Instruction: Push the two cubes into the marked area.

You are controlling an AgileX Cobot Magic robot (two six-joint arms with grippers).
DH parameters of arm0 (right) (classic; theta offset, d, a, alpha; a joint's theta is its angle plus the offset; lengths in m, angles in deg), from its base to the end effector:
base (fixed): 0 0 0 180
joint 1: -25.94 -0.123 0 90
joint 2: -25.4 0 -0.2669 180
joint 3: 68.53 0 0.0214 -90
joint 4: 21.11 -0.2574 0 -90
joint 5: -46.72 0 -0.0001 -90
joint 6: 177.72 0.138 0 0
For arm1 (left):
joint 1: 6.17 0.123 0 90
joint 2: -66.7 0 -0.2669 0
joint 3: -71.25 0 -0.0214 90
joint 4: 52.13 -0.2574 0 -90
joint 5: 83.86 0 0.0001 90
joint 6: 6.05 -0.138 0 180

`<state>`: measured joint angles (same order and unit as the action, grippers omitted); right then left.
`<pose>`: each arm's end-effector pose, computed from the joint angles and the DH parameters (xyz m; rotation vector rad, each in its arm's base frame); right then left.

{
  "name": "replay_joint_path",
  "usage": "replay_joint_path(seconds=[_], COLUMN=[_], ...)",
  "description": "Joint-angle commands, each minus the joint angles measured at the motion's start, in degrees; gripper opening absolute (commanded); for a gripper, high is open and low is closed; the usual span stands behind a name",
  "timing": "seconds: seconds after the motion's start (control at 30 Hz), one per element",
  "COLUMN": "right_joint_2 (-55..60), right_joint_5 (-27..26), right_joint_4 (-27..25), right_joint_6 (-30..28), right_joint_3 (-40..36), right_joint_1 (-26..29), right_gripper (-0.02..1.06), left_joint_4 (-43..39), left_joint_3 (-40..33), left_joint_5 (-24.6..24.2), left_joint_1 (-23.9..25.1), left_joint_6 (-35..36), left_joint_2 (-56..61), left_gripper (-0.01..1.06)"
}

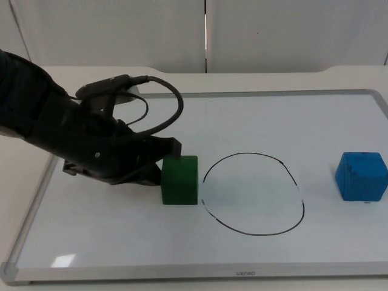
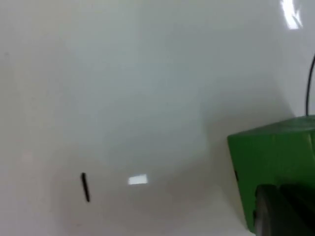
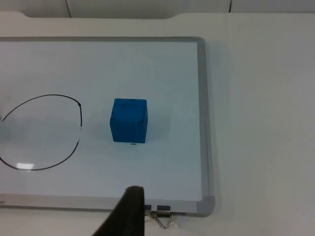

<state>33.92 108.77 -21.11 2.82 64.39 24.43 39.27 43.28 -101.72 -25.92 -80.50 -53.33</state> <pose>0.0585 0.0015 0.2615 -0.0174 2.0534 0.0222 0.3232 -0.1611 0.0363 0.1829 2.6268 -0.6335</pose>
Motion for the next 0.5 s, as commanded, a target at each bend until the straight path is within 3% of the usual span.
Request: replay_joint_path(seconds=[0.0, 0.47], right_joint_2=[-0.2, -0.2], right_joint_5=[-0.4, -0.4], right_joint_4=[0.0, 0.0], right_joint_6=[0.1, 0.1], right_joint_3=[0.0, 0.0], right_joint_1=[0.2, 0.2], right_gripper=[1.05, 1.05], left_joint_4=[1.8, 8.5], left_joint_3=[0.2, 0.6], left_joint_5=[-1.3, -0.5], left_joint_1=[-0.3, -2.8], left_joint_6=[-0.4, -6.3], left_joint_2=[-0.2, -3.0], left_gripper=[0.04, 0.04])
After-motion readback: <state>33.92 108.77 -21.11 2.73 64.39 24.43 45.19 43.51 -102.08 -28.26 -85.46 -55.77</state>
